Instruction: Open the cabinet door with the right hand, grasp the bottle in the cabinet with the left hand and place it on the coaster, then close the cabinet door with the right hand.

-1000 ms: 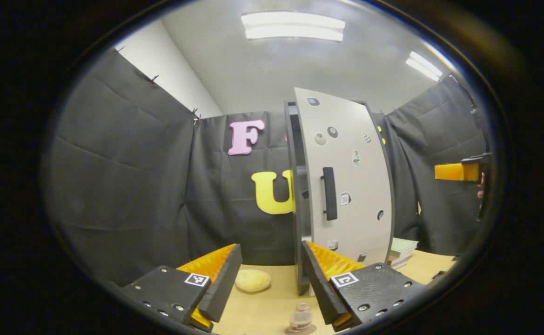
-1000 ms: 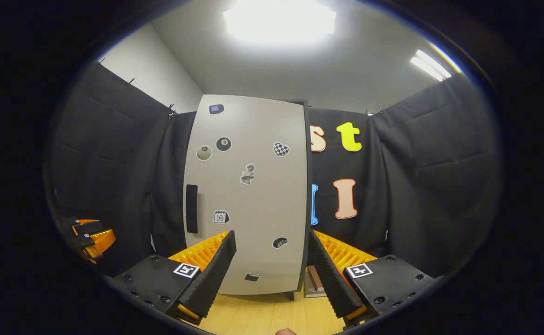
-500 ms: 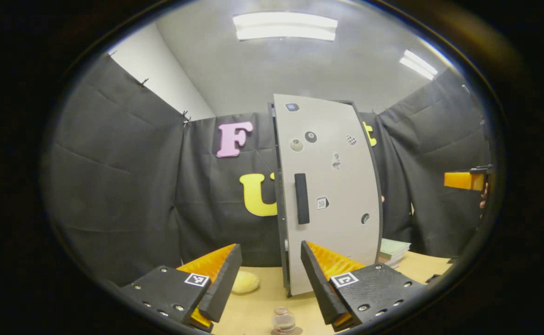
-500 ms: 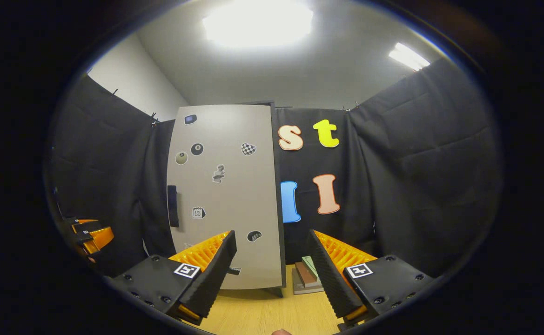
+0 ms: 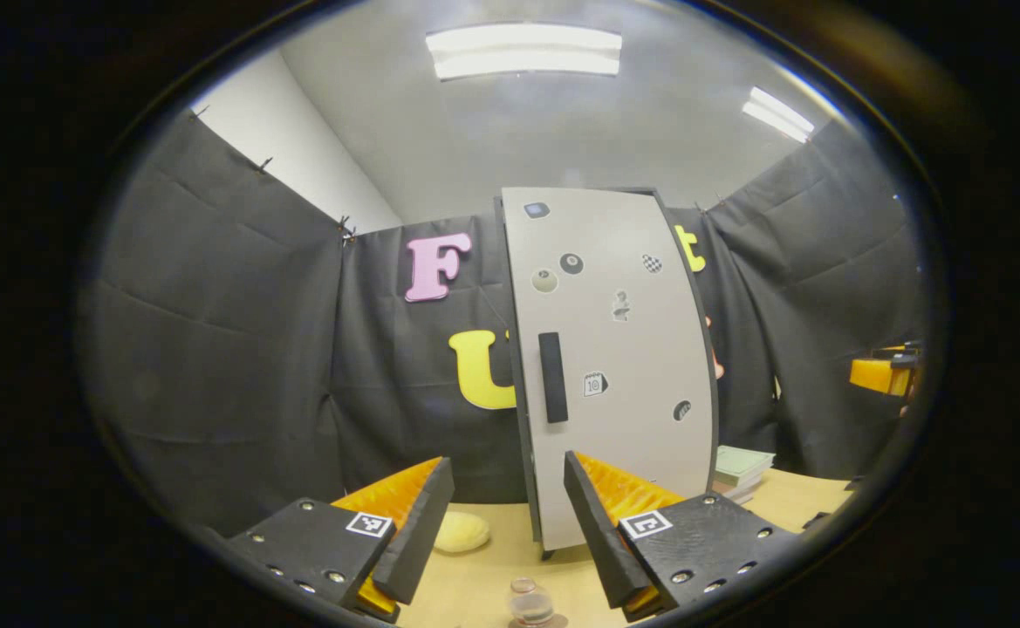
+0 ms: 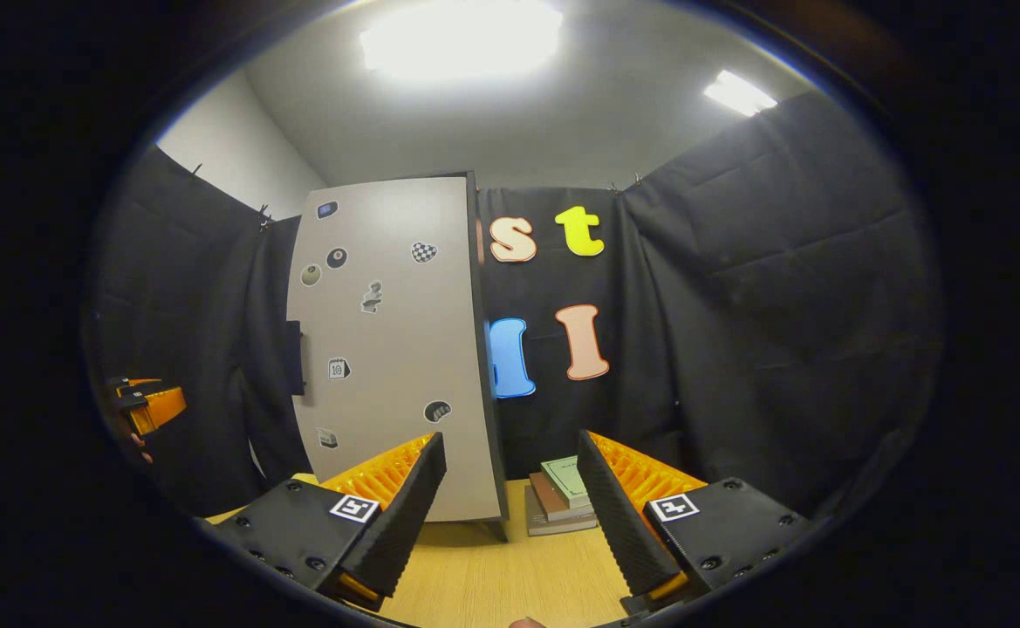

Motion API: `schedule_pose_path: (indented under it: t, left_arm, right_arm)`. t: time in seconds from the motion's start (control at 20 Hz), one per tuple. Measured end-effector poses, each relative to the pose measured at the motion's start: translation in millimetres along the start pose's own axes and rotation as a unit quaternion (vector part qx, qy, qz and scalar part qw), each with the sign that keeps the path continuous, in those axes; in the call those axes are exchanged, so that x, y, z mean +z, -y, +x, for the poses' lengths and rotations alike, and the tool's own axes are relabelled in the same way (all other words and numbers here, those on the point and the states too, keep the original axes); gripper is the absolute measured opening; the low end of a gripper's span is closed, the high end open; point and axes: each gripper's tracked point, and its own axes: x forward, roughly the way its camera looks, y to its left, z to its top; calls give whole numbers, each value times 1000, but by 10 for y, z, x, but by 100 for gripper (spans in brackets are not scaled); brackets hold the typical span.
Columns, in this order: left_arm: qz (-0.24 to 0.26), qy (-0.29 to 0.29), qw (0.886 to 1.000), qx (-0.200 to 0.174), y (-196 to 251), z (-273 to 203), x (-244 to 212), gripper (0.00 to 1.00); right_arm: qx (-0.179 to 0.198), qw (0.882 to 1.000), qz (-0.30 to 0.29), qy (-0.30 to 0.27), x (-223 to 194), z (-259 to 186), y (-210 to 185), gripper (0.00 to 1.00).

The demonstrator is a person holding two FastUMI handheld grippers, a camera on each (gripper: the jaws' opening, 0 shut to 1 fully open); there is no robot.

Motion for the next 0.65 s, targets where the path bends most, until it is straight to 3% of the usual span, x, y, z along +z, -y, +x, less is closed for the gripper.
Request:
schedule_pose_path:
  t: [0.65]
  left_arm:
    - [-3, -8, 1000, 8, -12, -7, -58, 77]
  right_arm:
    - [6, 1000, -11, 10, 109, 28, -86, 96]
